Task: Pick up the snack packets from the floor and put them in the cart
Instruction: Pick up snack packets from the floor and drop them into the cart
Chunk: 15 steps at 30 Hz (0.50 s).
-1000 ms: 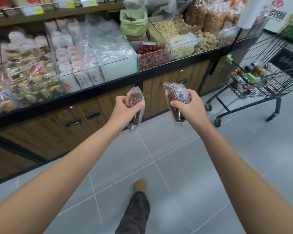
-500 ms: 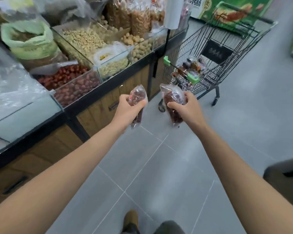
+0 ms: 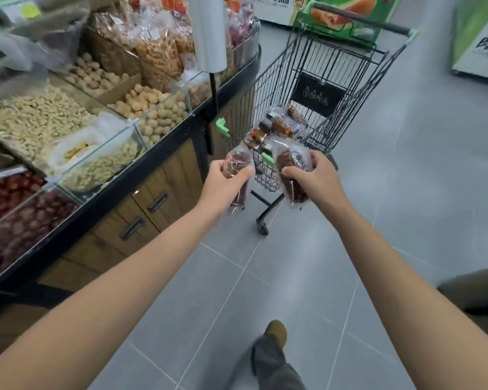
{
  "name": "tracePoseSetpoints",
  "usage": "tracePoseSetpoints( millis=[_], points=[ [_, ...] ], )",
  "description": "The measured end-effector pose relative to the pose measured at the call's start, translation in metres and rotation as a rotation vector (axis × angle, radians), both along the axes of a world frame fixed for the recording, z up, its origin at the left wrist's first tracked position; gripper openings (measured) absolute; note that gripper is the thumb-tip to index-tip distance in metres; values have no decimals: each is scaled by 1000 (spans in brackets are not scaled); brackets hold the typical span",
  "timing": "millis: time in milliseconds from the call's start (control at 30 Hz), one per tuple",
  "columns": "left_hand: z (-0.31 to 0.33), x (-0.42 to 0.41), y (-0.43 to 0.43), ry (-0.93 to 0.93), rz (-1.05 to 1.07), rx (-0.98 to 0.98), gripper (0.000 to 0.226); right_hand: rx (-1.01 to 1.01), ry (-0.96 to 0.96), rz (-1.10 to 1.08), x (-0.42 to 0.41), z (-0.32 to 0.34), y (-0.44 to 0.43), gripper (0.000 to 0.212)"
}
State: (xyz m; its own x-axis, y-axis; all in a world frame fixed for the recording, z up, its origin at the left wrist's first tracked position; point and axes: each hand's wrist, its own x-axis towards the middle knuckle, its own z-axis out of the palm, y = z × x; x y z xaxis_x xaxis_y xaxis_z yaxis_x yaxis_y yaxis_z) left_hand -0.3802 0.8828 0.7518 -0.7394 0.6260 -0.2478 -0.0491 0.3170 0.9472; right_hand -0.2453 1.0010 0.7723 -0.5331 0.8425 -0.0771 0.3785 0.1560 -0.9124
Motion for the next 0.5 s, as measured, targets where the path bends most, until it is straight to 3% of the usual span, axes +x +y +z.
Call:
tracePoseSetpoints(
  millis=[500],
  points=[
    [-14,-44,226,-116,109,4,46,-3,-42,125,-59,4,242,37]
  ],
)
